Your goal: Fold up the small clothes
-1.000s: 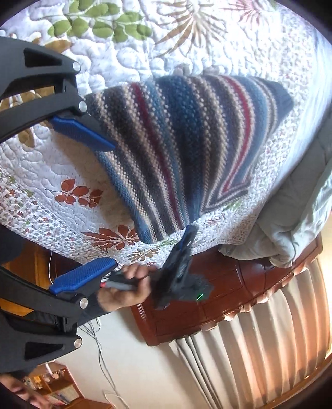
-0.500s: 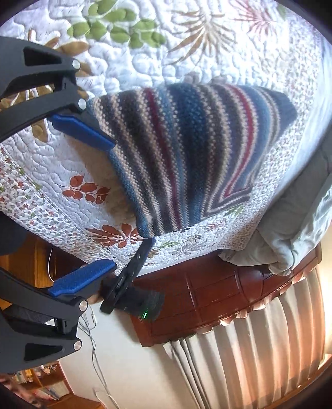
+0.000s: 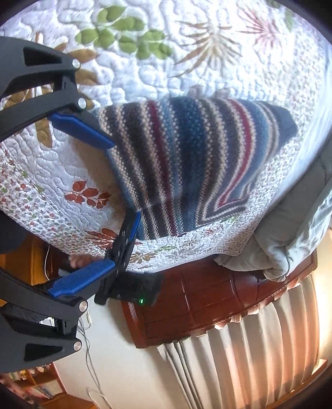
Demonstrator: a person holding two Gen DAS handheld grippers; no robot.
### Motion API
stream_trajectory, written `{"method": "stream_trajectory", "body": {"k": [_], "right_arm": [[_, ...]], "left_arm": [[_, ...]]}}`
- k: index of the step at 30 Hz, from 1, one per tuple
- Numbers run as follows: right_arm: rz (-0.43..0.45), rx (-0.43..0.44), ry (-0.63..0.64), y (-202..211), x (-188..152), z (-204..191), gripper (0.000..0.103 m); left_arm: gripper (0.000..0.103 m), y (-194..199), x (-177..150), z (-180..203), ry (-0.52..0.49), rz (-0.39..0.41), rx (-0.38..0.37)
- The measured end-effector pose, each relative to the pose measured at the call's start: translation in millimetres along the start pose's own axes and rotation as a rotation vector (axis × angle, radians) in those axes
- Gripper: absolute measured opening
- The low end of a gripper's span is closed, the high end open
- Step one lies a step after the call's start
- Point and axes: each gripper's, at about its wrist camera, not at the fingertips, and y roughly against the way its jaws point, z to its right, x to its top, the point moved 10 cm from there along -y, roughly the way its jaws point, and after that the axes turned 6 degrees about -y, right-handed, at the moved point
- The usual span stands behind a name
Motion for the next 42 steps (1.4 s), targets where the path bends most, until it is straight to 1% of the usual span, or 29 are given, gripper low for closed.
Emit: {"method": "stream_trajectory", "body": {"k": [2, 3, 5, 6, 8, 9, 10, 11, 12, 14, 15, 16, 17, 18, 19, 20, 21, 22, 23, 24, 26, 30, 32, 34, 36, 38, 40, 42], "right_arm": [[0.077, 0.026, -0.018, 28.8, 13.5, -0.3, 0.026], [0.101, 0.039, -0.028, 37.8, 17.7, 0.6, 0.026], [0.112, 0.062, -0.04, 43.2, 21.8, -0.3, 0.026], [0.095, 0.059, -0.033, 38.4, 20.6, 0.0, 0.026], [0.043, 0.024, -0.026, 22.4, 12.5, 7.2, 0.027], [0.004, -0.012, -0.032, 10.6, 4.9, 13.9, 0.03], [-0.043, -0.047, -0.044, 0.4, -3.2, 23.1, 0.03], [-0.074, -0.056, -0.051, -3.0, -7.8, 29.5, 0.029], [-0.079, -0.043, -0.049, 0.6, -7.5, 29.9, 0.031], [-0.065, -0.001, -0.046, 20.9, 1.2, 25.9, 0.051], [-0.008, 0.029, -0.043, 42.5, 17.6, 23.4, 0.072], [0.037, 0.026, -0.048, 55.2, 26.6, 25.9, 0.091], [0.104, 0.003, -0.074, 70.6, 45.2, 34.8, 0.098], [0.125, 0.002, -0.098, 74.8, 55.1, 42.3, 0.098], [0.108, 0.025, -0.139, 71.9, 66.0, 51.2, 0.098], [0.057, 0.069, -0.189, 61.8, 73.7, 59.6, 0.098], [0.011, 0.093, -0.232, 49.6, 76.3, 65.7, 0.099], [-0.025, 0.092, -0.287, 35.9, 83.1, 78.0, 0.099], [-0.036, 0.09, -0.314, 27.3, 86.5, 82.2, 0.099], [-0.062, 0.12, -0.344, 12.9, 95.2, 89.2, 0.099], [-0.085, 0.164, -0.383, -6.0, 105.8, 93.5, 0.099], [-0.16, 0.232, -0.377, -33.8, 115.6, 86.0, 0.099], [-0.191, 0.253, -0.363, -43.8, 114.8, 79.3, 0.1], [-0.215, 0.316, -0.353, -49.7, 115.5, 70.3, 0.1], [-0.229, 0.349, -0.34, -52.5, 114.9, 66.0, 0.099], [-0.221, 0.358, -0.345, -53.6, 115.5, 67.2, 0.097], [-0.203, 0.403, -0.396, -51.8, 118.9, 70.4, 0.097], [-0.216, 0.409, -0.373, -54.1, 118.7, 61.6, 0.1]], "left_arm": [[0.089, 6.9, 9.9, -0.2, -0.011, 0.012, 0.01], [0.089, 9.3, 14.5, -0.7, -0.01, 0.018, 0.014], [0.09, 13.2, 25.6, -4.9, -0.002, 0.029, 0.029], [0.091, 13.8, 30.1, -6.5, 0.003, 0.031, 0.033], [0.092, 14.2, 39.1, -12.7, 0.024, 0.032, 0.04], [0.093, 15.4, 45.7, -17.1, 0.041, 0.039, 0.052], [0.093, 16.9, 50.9, -20.8, 0.054, 0.046, 0.058], [0.094, 17.9, 56.4, -24.4, 0.067, 0.048, 0.064], [0.094, 19.5, 63.0, -29.4, 0.082, 0.05, 0.075], [0.095, 22.7, 74.8, -37.9, 0.096, 0.053, 0.094], [0.095, 23.7, 80.6, -41.9, 0.096, 0.055, 0.111], [0.095, 24.6, 84.0, -45.6, 0.097, 0.057, 0.122], [0.096, 24.6, 88.5, -49.5, 0.101, 0.058, 0.131], [0.097, 22.3, 92.9, -55.0, 0.108, 0.054, 0.141], [0.097, 18.9, 96.1, -59.6, 0.113, 0.047, 0.152], [0.097, 13.6, 98.4, -64.5, 0.118, 0.036, 0.164], [0.097, 9.5, 99.7, -68.9, 0.121, 0.025, 0.17], [0.097, 4.3, 100.6, -72.6, 0.125, 0.015, 0.173], [0.097, -1.8, 102.3, -76.1, 0.13, 0.01, 0.174], [0.097, -5.0, 103.3, -77.7, 0.131, 0.011, 0.17], [0.097, -14.9, 105.6, -82.7, 0.139, 0.009, 0.158], [0.097, -23.5, 106.8, -92.1, 0.147, 0.001, 0.13], [0.097, -25.0, 107.9, -94.7, 0.15, 0.004, 0.096], [0.097, -26.5, 107.3, -97.3, 0.15, 0.006, 0.061], [0.097, -26.7, 108.5, -96.4, 0.145, 0.017, 0.028], [0.097, -27.8, 109.0, -95.1, 0.147, 0.029, -0.007], [0.099, -31.0, 109.1, -98.3, 0.162, 0.038, -0.022], [0.099, -38.8, 107.3, -103.3, 0.187, 0.023, -0.02]]}}
